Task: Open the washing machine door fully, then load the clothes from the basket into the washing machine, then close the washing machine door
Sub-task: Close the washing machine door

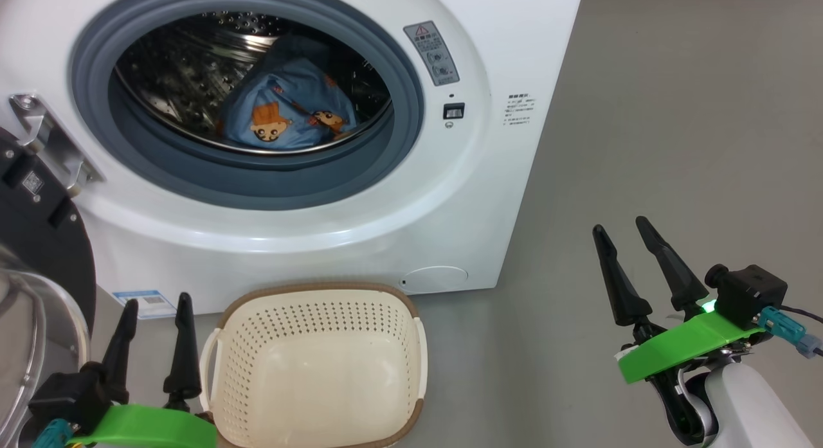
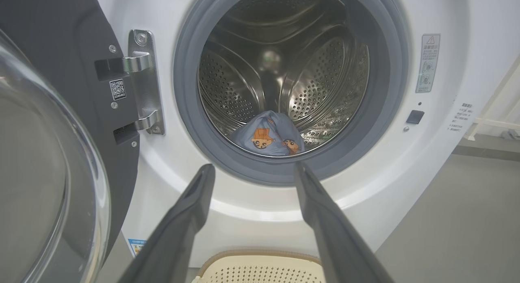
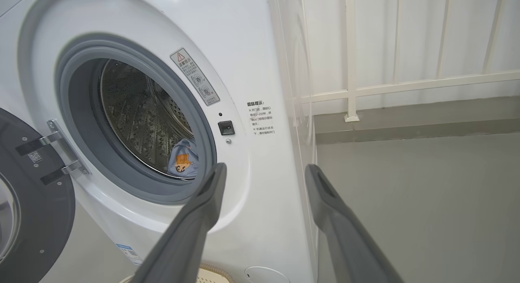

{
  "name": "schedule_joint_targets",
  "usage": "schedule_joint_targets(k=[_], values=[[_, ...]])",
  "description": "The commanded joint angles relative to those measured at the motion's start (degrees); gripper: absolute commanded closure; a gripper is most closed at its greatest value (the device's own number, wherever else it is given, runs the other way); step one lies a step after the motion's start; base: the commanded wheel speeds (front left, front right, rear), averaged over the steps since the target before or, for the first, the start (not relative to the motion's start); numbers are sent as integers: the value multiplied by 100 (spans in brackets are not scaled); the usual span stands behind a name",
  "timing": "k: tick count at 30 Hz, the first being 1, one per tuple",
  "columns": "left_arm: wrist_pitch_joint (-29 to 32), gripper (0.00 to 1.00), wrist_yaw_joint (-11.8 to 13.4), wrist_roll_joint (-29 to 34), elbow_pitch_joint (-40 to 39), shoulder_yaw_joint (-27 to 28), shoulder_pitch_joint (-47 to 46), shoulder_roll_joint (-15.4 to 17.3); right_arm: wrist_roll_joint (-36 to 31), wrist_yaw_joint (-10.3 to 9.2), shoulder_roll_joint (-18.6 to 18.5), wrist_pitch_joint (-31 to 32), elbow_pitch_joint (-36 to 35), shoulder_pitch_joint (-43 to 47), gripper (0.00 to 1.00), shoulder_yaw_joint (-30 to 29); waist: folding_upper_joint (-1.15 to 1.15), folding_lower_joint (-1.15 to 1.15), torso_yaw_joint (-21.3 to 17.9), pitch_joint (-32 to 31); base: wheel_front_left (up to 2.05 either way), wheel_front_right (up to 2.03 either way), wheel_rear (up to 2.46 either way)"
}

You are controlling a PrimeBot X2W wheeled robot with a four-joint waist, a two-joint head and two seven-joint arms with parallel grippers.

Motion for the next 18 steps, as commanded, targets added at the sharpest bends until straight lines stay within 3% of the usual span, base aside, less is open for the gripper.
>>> schedule_joint_targets(k=[1,18], values=[[-30,0,-22,34,-131,232,-139,84,76,9,-45,-27,-121,3,0,122,0,0,-2,-2,-98,98,0],[-30,0,-48,87,-157,282,-134,48,80,9,-28,-27,-119,17,0,114,0,0,-17,-14,-153,153,0]])
